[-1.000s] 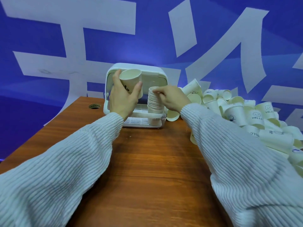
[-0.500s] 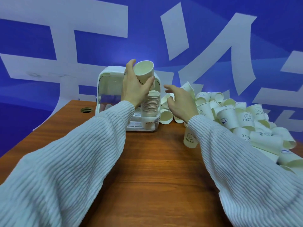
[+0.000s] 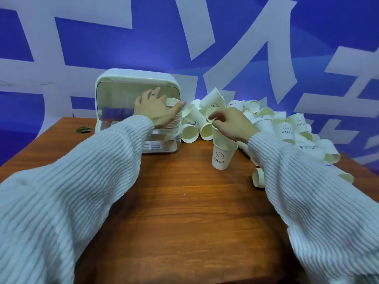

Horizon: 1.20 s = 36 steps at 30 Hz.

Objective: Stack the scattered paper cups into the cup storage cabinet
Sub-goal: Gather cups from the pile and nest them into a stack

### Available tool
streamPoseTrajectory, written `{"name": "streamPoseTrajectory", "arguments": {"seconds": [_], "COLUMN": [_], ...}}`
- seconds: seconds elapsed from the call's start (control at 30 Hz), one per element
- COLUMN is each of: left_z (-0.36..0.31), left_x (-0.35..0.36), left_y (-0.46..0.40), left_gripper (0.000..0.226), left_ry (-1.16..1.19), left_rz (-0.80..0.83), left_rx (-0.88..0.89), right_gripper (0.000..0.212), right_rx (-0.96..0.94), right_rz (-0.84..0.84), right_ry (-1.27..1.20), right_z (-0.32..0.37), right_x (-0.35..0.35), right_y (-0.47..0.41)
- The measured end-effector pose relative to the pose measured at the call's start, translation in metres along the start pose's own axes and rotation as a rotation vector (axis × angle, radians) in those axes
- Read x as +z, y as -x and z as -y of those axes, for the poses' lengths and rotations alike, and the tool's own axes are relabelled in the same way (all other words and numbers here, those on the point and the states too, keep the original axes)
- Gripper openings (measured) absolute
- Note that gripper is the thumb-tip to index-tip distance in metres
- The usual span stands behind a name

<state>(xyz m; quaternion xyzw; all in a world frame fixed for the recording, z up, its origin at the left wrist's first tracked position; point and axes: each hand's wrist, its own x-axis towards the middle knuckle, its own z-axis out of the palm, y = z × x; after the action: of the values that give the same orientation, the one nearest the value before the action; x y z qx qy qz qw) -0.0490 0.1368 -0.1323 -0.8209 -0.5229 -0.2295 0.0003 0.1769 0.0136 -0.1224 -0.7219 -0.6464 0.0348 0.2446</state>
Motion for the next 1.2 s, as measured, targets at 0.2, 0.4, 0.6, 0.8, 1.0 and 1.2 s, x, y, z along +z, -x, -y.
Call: {"name": "streamPoseTrajectory", "arguments": {"seconds": [0.2,0.4,0.6,0.8,1.0,1.2], "left_z": [-0.034,-0.069,-0.100,-0.122,-0.125,-0.124], "left_x": [0.007,0.038,0.056,0.070,0.073,0.080], "left_y": [0.040,0.078,0.092,0.087,0.089,0.091], "left_gripper": [0.050,0.054,0.120,0.118,0.111,0.110], "left_ry": [0.366,0.543,0.701,0.696,0.692,0.674], "left_rz": [-0.537,-0.326,0.212,0.154,0.108,0.108], "left_rx": [0.208,0.377,0.268,0.222,0.295,0.273], "right_gripper": [0.045,0.020,0.016,0.025,0.055,0.064], "right_rx": [0.025,0.000,0.039,0.144,0.257,0.105], "right_rz": [0.201,0.169,-0.031,-0.312,-0.142,0.034], "right_ry": [0.213,0.221,-0.373,-0.091,0.266,0.594], "right_z": [-0.010,-0.015,-0.018,-0.055,-0.095,-0.103], "right_x": [0.003,0.004,-0.011,-0.047,-0.071,-0.058], "right_y": [0.024,0.033,0.046,0.046,0.028,0.022]}}
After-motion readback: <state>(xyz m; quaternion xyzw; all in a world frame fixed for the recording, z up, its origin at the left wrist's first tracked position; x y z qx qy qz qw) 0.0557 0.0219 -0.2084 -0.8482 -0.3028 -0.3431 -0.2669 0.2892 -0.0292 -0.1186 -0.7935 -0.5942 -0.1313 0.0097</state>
